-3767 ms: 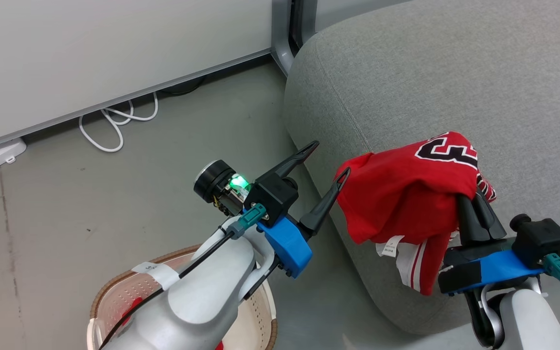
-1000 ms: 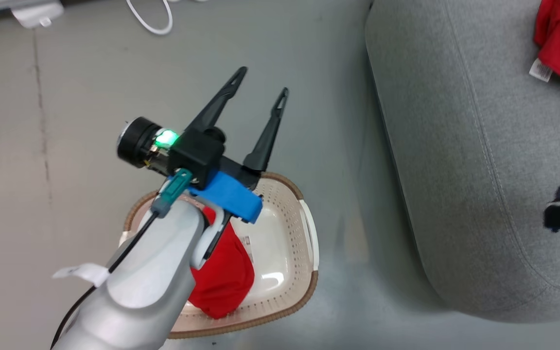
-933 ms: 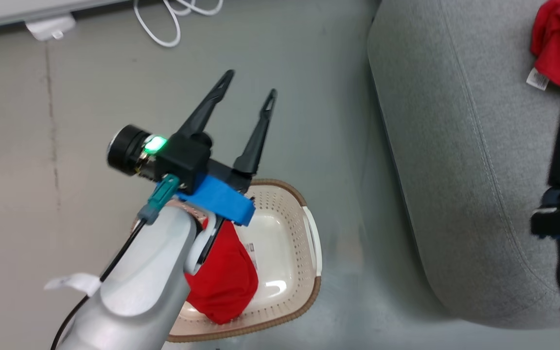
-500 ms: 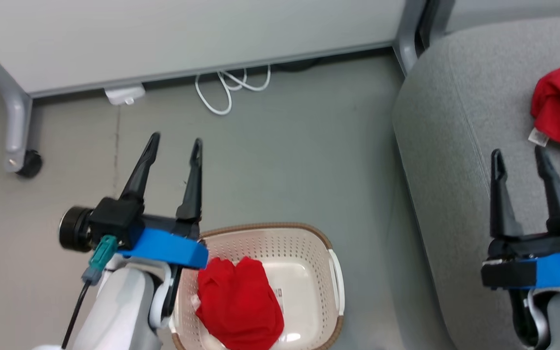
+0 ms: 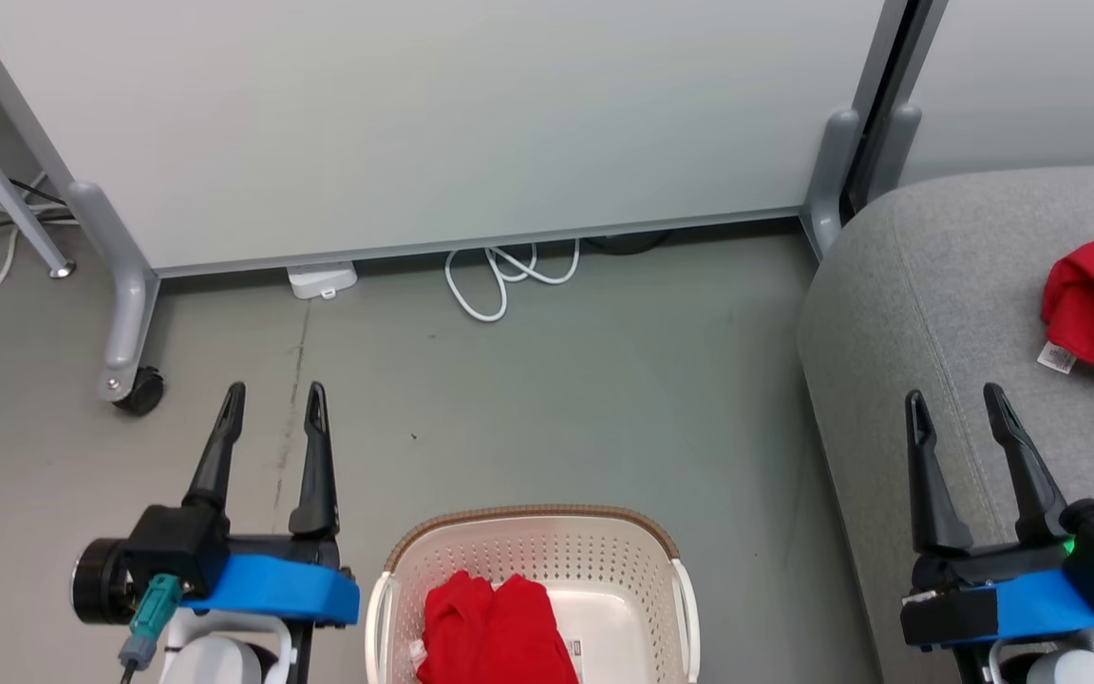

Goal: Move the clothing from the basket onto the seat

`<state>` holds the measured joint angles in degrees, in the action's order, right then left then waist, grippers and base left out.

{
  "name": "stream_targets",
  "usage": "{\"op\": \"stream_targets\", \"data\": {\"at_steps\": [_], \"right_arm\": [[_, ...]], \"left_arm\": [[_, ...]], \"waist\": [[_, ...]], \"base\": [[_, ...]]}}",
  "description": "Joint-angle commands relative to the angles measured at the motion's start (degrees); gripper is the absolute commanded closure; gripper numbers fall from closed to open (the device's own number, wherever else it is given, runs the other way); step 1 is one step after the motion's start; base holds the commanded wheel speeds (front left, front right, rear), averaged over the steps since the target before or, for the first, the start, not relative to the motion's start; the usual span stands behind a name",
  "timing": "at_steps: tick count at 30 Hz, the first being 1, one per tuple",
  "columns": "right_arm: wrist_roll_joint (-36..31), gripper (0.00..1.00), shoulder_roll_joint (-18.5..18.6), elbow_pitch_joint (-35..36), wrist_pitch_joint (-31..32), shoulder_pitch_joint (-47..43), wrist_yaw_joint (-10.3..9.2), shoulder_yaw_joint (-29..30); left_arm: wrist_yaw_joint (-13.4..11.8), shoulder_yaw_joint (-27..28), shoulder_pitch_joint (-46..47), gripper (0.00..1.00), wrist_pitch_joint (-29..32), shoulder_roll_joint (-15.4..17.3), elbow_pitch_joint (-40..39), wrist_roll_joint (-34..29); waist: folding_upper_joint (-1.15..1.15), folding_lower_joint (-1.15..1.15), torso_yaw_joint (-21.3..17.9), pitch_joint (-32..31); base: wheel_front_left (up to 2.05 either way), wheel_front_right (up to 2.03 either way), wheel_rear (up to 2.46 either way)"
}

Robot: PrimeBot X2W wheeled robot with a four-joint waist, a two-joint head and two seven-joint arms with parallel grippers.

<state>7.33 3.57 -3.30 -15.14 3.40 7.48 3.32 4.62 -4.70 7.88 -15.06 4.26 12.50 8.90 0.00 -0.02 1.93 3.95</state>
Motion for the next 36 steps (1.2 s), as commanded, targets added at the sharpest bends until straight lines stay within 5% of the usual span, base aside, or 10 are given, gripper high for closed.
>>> {"op": "stream_targets", "data": {"at_steps": [1,36], "right_arm": [[0.2,0.0,-0.3,-0.3,0.0,-1.1,0.03,0.3],[2.7,0.0,-0.7,-4.3,0.0,-3.2,0.03,-1.7]], "left_arm": [[0.4,0.3,-1.0,0.0,-0.2,-0.1,-0.2,-0.6],[2.9,0.6,-2.9,0.0,-0.2,-1.4,2.7,-3.1]], "waist": [[0.0,0.02,0.4,-0.9],[0.0,0.02,0.5,-3.0]], "base": [[0.0,0.0,0.0],[0.0,0.0,0.0]]}}
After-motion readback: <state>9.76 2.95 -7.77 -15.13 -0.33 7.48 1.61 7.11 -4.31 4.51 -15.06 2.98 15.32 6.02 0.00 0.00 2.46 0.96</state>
